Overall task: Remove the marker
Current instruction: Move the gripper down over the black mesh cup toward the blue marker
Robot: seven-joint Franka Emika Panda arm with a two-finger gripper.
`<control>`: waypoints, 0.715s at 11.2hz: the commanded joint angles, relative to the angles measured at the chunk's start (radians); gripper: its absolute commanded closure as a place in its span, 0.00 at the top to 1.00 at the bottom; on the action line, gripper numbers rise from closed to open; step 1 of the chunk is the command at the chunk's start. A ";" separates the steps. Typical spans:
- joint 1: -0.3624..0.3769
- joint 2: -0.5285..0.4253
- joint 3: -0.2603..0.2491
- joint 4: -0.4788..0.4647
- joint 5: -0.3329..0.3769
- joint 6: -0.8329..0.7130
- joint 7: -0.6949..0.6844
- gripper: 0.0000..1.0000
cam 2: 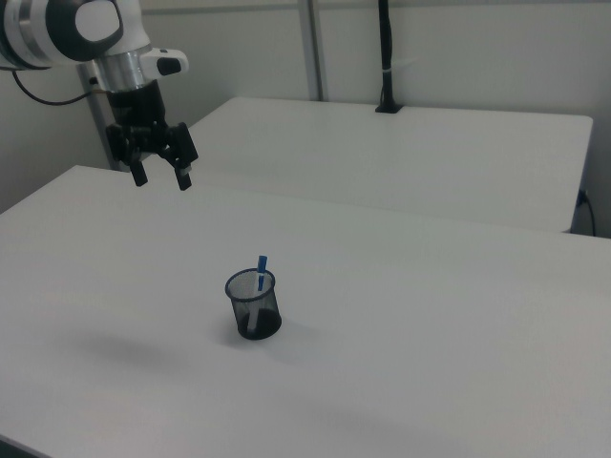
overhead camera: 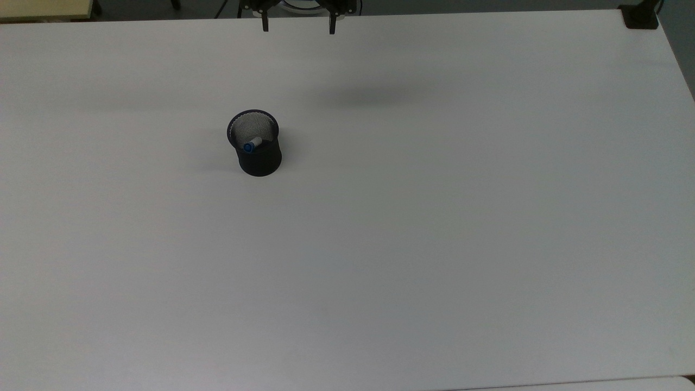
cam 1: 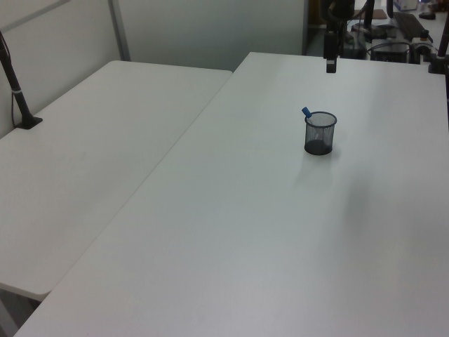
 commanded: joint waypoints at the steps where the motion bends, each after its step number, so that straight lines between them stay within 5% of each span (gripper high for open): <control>1: -0.001 -0.003 -0.003 -0.010 0.003 0.025 0.004 1.00; 8: -0.008 0.000 -0.003 -0.010 0.005 0.029 -0.006 1.00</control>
